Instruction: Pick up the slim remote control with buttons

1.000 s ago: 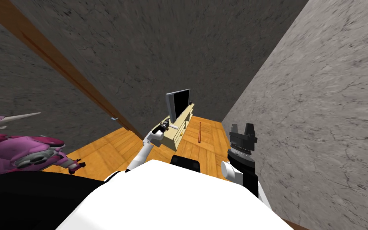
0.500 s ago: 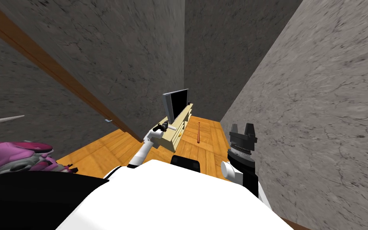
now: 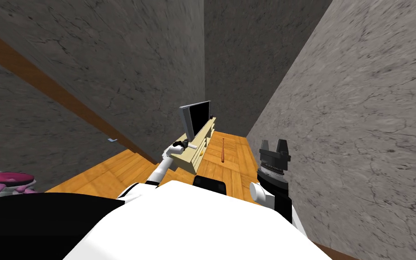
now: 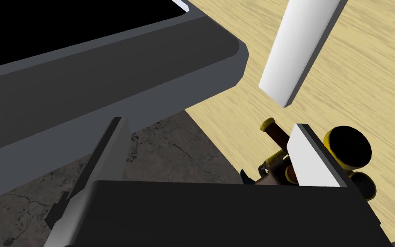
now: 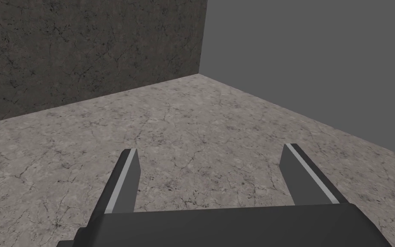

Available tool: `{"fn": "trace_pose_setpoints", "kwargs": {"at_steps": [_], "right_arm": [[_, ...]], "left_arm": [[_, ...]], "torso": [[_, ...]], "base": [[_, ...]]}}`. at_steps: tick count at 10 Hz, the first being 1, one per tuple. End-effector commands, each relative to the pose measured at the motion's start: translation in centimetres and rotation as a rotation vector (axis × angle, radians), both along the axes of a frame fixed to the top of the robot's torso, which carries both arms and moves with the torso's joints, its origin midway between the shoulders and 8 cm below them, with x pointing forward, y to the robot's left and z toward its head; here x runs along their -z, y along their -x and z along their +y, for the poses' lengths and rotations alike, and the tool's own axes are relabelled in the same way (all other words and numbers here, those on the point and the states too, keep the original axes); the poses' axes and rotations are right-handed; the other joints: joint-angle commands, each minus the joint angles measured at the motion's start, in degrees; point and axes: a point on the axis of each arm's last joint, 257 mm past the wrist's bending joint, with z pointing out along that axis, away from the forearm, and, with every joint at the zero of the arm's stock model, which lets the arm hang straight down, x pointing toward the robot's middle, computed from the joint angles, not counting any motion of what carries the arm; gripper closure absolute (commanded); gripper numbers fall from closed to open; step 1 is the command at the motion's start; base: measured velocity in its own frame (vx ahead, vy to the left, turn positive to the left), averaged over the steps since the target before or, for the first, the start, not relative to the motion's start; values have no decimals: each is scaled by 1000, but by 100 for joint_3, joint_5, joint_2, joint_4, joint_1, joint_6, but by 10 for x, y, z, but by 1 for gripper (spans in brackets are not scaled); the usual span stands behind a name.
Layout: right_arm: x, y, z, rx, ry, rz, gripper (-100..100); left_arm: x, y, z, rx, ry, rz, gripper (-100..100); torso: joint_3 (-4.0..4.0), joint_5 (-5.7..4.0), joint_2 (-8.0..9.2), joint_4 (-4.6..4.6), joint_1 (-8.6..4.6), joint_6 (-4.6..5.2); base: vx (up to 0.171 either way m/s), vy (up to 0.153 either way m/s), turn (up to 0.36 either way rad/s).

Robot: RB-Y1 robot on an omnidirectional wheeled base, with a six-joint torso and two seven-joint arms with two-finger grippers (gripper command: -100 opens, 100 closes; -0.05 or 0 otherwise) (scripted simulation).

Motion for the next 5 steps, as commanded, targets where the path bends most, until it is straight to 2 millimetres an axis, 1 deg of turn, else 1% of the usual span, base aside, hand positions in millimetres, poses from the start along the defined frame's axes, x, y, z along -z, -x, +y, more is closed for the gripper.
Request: {"fn": "trace_pose_setpoints", "kwargs": {"at_steps": [1,2,3,4,5], "right_arm": [[0,0,0,0,0,0,0],[0,0,0,0,0,0,0],[0,0,0,0,0,0,0],[0,0,0,0,0,0,0],[0,0,0,0,0,0,0]], "left_arm": [[20,8,8,-16,5,71,-100],[29,11,20,-33,7,111,-100],[40,19,21,-39,12,151,-100],[46,22,30,-53,16,190,-100],[58,31,33,-62,22,231,-100]], "torso": [[0,0,0,0,0,0],[1,1,4,0,3,-1],[1,1,2,1,7,0],[2,1,4,0,6,-2],[0,1,0,0,3,1]], "base": [[59,-14,-61],[69,-4,-121],[62,-6,-60],[76,-14,-118],[72,-1,-56]]}}
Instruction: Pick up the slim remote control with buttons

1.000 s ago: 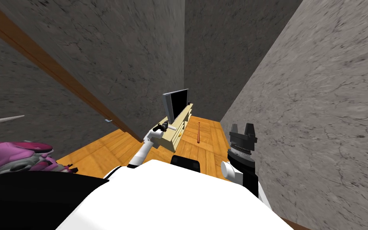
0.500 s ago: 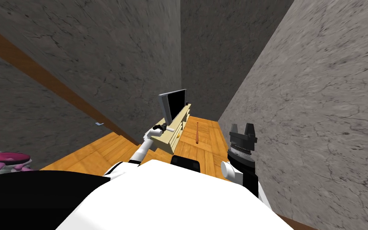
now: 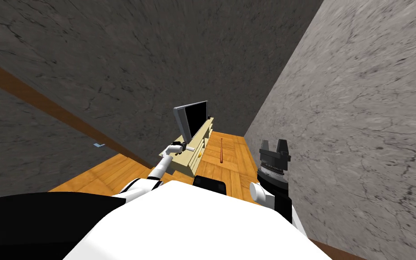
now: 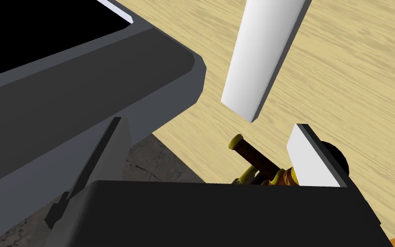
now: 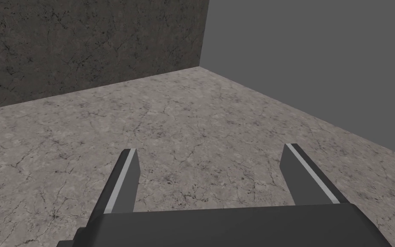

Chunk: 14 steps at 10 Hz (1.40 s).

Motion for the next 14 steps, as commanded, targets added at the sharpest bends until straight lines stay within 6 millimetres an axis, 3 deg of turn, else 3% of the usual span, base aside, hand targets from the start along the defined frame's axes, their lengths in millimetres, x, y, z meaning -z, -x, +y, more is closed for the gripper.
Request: {"fn": "trace_pose_setpoints", "kwargs": {"at_steps": [1,5,12,14], "right_arm": [[0,0,0,0,0,0,0],[0,0,0,0,0,0,0],[0,0,0,0,0,0,0],[0,0,0,0,0,0,0]], "left_arm": [[13,10,11,-19,10,67,-100],[50,45,31,-72,44,230,-100],[88,100,47,-139,111,443,-100],[101,128,53,-173,153,541,-100]], "torso": [[0,0,0,0,0,0],[0,1,0,0,4,0],[2,1,2,1,7,1],[1,1,1,1,4,1]], "base": [[82,-4,-129],[74,12,-90],[68,20,-88],[84,19,-138]]}}
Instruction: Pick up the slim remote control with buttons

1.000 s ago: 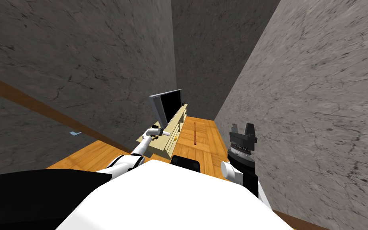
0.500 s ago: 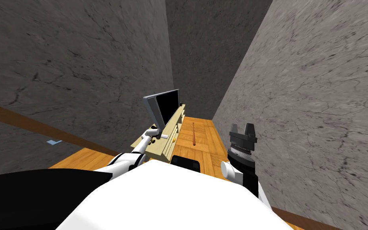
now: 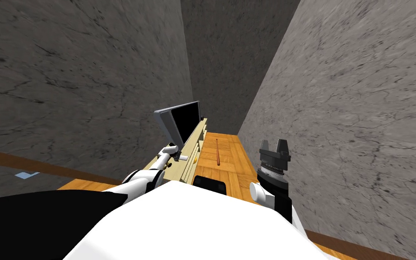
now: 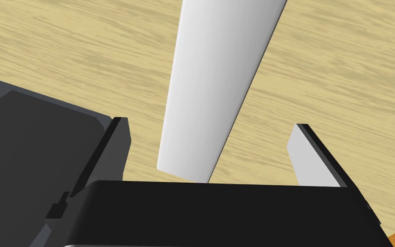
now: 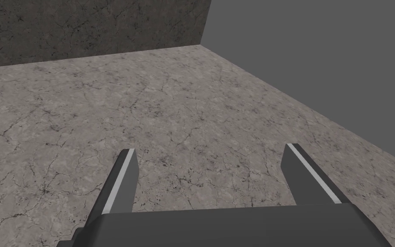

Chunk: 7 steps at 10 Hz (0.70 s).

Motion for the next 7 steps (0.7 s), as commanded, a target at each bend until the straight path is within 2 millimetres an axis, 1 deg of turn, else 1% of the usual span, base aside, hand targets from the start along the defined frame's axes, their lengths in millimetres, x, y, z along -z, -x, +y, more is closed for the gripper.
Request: {"fn": "trace_pose_setpoints", "kwargs": {"at_steps": [1,2,3,5,7], "right_arm": [[0,0,0,0,0,0,0],[0,0,0,0,0,0,0],[0,0,0,0,0,0,0],[0,0,0,0,0,0,0],[0,0,0,0,0,0,0]], "left_arm": [[3,11,-1,-10,15,34,-100],[8,24,0,-26,35,76,-100],[8,24,0,-26,35,76,-100],[15,45,1,-52,68,141,-100],[19,57,0,-67,88,178,-100]], "torso": [[0,0,0,0,0,0],[3,1,6,1,4,-3],[4,1,6,1,7,-1],[8,0,15,3,0,-1],[5,1,9,2,5,-2]], "base": [[68,36,-55],[68,44,-87],[46,36,-51],[57,28,-97],[58,41,-75]]}}
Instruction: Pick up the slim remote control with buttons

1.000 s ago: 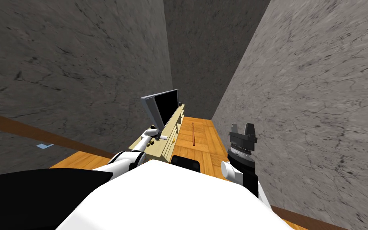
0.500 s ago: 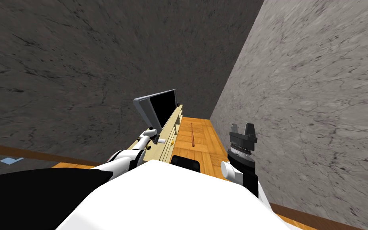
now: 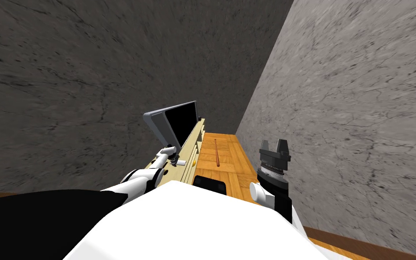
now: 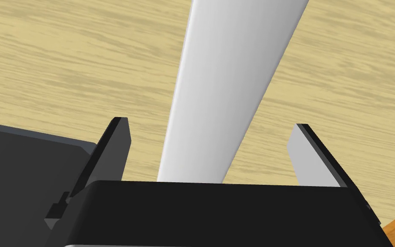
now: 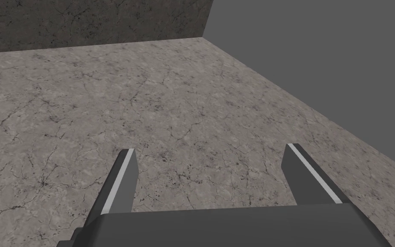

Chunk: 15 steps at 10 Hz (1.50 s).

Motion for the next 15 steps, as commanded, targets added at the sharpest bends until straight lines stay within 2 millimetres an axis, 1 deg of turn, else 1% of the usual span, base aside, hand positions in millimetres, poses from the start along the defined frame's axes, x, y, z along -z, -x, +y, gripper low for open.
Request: {"fn": "trace_pose_setpoints", "kwargs": {"at_steps": [1,2,3,4,5,7,8,9,13,14,15], "right_arm": [[0,0,0,0,0,0,0],[0,0,0,0,0,0,0],[0,0,0,0,0,0,0],[0,0,0,0,0,0,0],[0,0,0,0,0,0,0],[0,0,0,0,0,0,0],[0,0,0,0,0,0,0],[0,0,0,0,0,0,0],[0,0,0,0,0,0,0],[0,0,0,0,0,0,0],[0,0,0,0,0,0,0]], "left_arm": [[2,4,0,-5,7,13,-100],[1,3,0,-4,6,11,-100],[1,3,0,-4,6,11,0],[11,7,-6,-5,7,11,-100],[14,8,-8,-5,7,11,-100],[27,14,-17,-6,8,11,-100],[23,12,-15,-4,8,12,-100],[24,12,-16,-5,7,10,100],[24,13,-16,-4,8,14,100],[24,13,-16,-4,8,14,0],[14,8,-8,-5,7,11,100]], "torso": [[0,0,0,0,0,0],[4,-1,8,1,-6,0],[8,-2,14,3,-11,0],[10,-3,18,4,-14,0],[9,-1,15,3,-6,0],[7,1,12,2,2,-1],[8,1,14,3,-4,0],[10,-3,18,4,-14,0],[9,0,13,6,-9,0],[9,-1,13,6,-9,1],[9,-1,13,6,-9,1]], "base": [[24,21,-13],[7,7,0],[0,0,0],[17,29,-6],[22,43,-8],[21,41,-5],[0,0,0],[0,0,0],[0,0,0],[0,0,0],[-10,-21,4]]}}
